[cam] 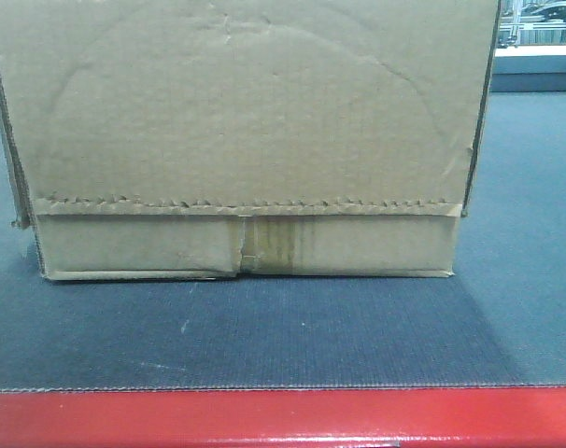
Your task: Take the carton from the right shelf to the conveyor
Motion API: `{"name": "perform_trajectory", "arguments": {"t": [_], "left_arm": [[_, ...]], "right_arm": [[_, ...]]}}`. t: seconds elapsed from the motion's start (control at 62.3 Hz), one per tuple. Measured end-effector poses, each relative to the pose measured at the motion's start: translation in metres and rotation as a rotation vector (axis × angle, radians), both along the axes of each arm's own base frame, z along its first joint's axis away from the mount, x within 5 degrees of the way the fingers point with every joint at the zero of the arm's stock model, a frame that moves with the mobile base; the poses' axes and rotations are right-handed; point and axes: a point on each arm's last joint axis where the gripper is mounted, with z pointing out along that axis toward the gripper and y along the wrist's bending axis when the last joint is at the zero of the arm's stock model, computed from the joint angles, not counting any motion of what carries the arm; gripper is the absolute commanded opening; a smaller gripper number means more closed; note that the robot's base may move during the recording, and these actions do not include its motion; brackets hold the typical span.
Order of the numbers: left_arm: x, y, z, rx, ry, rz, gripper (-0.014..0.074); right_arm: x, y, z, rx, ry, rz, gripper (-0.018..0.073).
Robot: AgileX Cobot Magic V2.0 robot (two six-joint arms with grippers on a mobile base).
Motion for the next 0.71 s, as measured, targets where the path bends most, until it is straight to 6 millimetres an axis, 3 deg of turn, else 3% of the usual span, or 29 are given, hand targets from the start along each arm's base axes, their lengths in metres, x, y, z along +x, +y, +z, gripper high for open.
{"name": "perform_trajectory", "arguments": {"t": [0.177, 0.53, 0.707], "left_arm": [[0.0, 0.0, 0.0, 0.0, 0.0, 0.0, 0.0013], [0.0, 0.0, 0.0, 0.0, 0.0, 0.0, 0.0013], [0.0, 0.0, 0.0, 0.0, 0.0, 0.0, 0.0013]], "right_arm": [[0.008, 0.001, -0.013, -0.002, -0.02, -0.041, -0.0068], [0.027, 0.001, -0.096, 0.034, 0.069, -0.077, -0.0068], [0.028, 0.001, -0.105, 0.031, 0.096, -0.077, -0.0068]]}}
